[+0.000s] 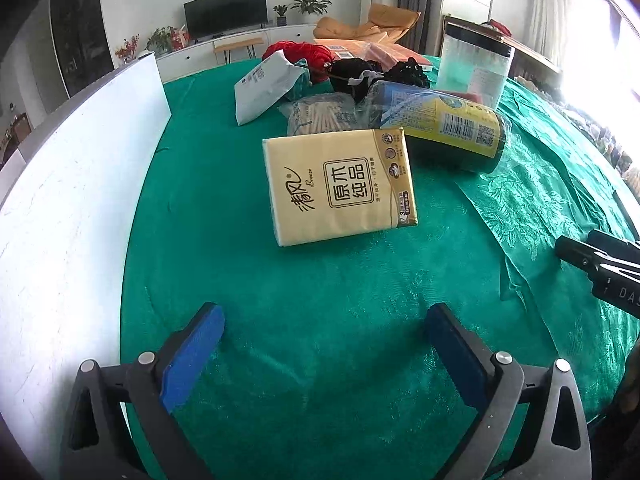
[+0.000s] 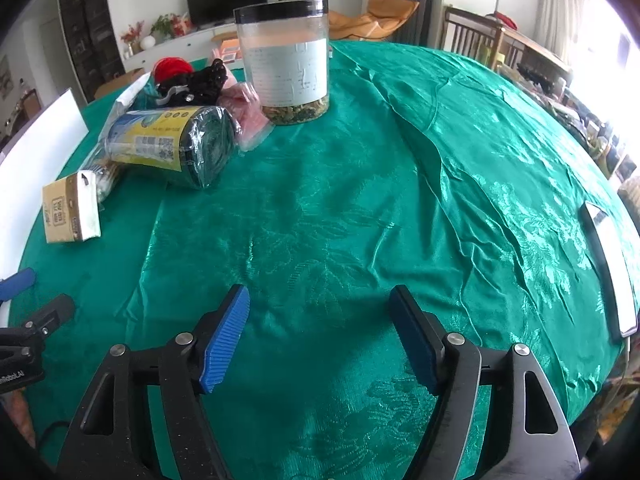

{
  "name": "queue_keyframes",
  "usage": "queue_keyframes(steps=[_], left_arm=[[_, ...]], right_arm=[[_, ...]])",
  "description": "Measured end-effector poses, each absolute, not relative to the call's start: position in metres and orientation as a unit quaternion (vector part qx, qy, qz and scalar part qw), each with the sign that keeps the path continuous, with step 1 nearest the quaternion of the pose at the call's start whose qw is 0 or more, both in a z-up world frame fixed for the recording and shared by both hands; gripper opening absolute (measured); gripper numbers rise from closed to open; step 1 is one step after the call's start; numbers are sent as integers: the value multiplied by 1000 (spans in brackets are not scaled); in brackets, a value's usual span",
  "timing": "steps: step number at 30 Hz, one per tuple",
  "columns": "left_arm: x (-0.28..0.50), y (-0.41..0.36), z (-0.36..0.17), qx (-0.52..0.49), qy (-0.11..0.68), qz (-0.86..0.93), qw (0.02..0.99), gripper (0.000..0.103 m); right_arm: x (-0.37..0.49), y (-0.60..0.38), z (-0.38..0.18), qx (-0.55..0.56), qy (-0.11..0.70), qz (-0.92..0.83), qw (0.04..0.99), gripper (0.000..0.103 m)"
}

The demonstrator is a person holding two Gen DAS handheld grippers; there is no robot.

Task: Organize soft objects
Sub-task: 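Return both tools to the table and approach the beige tissue pack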

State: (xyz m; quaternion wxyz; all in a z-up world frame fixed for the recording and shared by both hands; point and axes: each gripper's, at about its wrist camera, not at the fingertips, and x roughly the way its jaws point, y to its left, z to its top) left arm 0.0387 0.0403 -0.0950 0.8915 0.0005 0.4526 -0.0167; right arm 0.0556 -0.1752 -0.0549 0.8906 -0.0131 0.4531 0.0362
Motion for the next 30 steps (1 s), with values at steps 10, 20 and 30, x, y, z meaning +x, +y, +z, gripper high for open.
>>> queue_keyframes(steps=[10,20,30], left_arm=[[39,40,-96,4,452,-18,892,103],[39,40,-96,4,452,-18,892,103],[39,40,-96,4,452,-18,892,103]], right_arm=[[54,-172,-56,-13,453,38,891,81],[53,-172,-56,-13,453,38,891,82],[53,-172,-55,-13,453,38,891,82]])
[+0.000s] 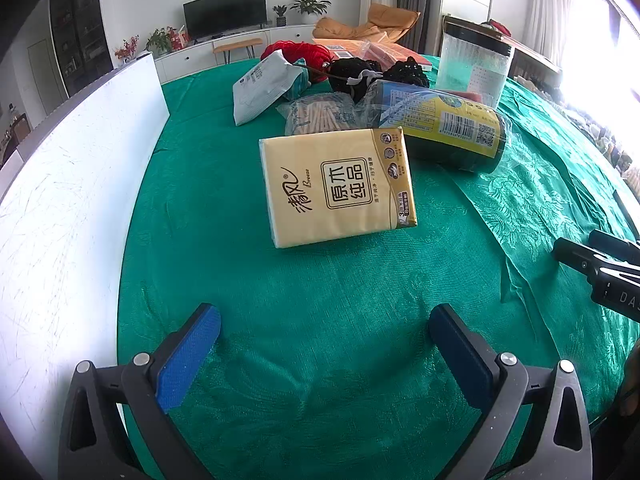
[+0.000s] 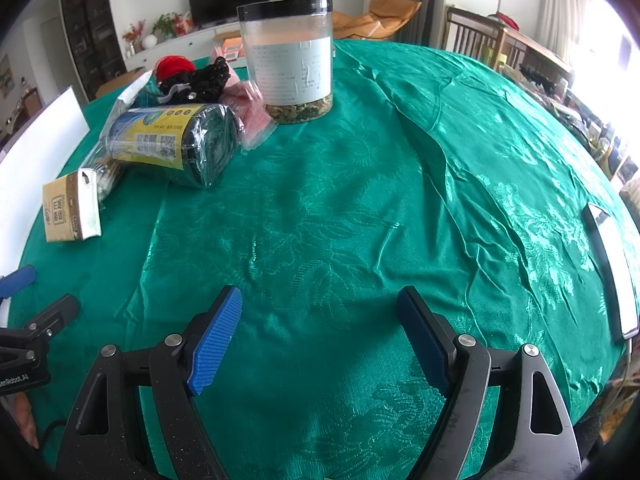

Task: Organize soft objects
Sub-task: 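Return both tools to the table and approach the beige tissue pack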

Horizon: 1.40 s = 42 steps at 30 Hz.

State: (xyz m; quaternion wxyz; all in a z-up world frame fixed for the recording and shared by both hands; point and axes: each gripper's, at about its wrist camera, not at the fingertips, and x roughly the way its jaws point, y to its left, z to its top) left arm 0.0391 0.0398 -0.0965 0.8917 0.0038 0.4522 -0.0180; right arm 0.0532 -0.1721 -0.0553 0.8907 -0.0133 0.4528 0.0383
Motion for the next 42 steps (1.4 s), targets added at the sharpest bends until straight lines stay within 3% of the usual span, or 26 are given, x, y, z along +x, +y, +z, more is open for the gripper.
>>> queue_keyframes(steps=[27,37,42], left_arm=[[37,39,-91,8,462,-25,887,103],[49,26,-13,14,397,-61,916,103],[84,32,2,-27,400,-60,914,103]], right_arm=[[53,-173,-55,-13,453,38,891,83],[53,-172,-55,-13,453,38,891,83],[53,-173,-55,-13,452,38,891,83]])
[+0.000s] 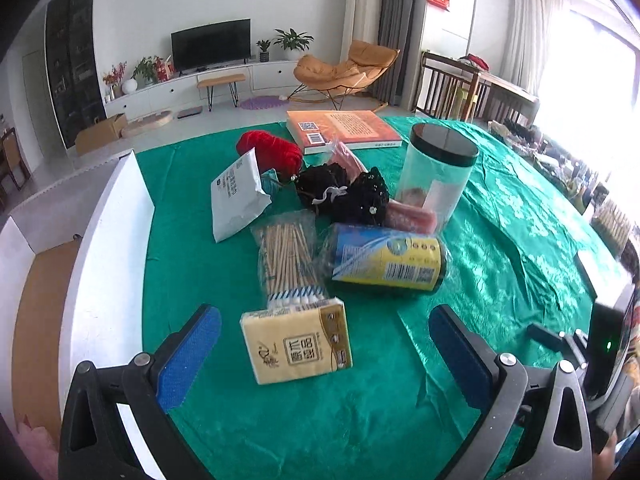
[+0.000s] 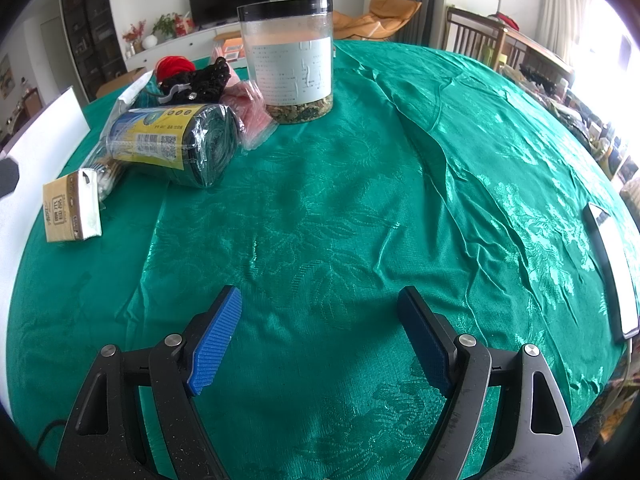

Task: Organize soft objects
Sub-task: 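Return both tools to the table and approach the beige tissue pack, then push and align the beige tissue pack between the left tool fingers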

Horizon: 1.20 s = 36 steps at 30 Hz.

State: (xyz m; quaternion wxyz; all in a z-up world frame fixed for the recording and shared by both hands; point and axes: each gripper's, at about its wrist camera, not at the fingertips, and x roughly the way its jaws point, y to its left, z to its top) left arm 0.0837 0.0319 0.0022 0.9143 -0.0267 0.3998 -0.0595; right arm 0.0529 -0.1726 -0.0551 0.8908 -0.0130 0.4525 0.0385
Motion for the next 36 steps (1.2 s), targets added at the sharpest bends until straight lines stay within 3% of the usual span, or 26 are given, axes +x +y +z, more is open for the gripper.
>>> queue_keyframes(steps=[9,36], left_arm=[[117,53,-40,-103,455,-7,884,103],[98,50,-71,-95,503,-26,859,103]], right_arm=[[53,-173,-55,-13,452,39,891,83],[53,-173,-55,-13,452,38,891,83]])
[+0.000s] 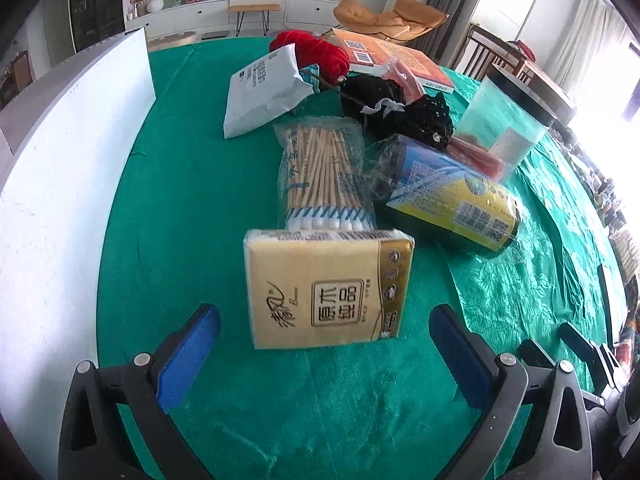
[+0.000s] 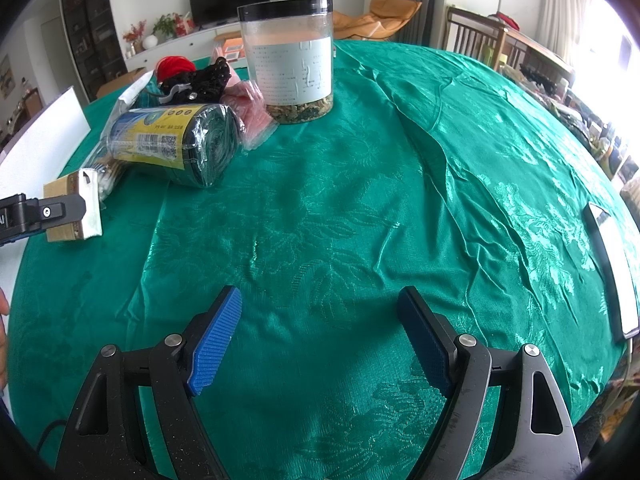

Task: Organize soft objects
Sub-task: 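Push and align the beige tissue pack between the left tool fingers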

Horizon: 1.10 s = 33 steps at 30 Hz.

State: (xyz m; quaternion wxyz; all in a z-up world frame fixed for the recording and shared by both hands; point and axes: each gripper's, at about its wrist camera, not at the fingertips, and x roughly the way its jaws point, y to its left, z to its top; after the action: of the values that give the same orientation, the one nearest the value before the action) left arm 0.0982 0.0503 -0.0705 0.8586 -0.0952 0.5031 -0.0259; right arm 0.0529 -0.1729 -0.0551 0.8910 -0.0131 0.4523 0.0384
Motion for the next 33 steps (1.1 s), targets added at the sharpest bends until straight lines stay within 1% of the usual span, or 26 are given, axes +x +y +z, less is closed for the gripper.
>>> queue_keyframes(steps=[10,11,15,17,19,22,24,27,30,33], left_arm=[[69,36,-67,-72,536,-77,838,103],[67,34,-62,-63,531,-75,842,103],[71,29,-28,-14,467,-30,883,103],[84,28,-17,-12,446,-16,895,103],[101,24,-17,-15,433,-18,901,103],[126,20,-37,0,459,-12,888,103],[129,17,-48,17,473,-5,881,103],[115,11,-46,56,476,-13,878,103],[105,2,-47,97,495,-22,863,103],[108,-4,-53,126,499,-14,857,103]], right_arm=[[53,-173,-55,-13,452,38,891,83],[53,-173,-55,-13,452,38,891,83],[53,-173,-55,-13,452,38,891,83],[53,-173,-55,-13,452,38,891,83],[53,-173,-55,-13,452,38,891,83],[53,-173,-55,-13,452,38,891,83],[53,-173,-55,-13,452,38,891,83],[53,-173,-55,-13,452,38,891,83],[53,-172,-55,-13,452,39,891,84],[53,-172,-55,-13,452,39,891,84]])
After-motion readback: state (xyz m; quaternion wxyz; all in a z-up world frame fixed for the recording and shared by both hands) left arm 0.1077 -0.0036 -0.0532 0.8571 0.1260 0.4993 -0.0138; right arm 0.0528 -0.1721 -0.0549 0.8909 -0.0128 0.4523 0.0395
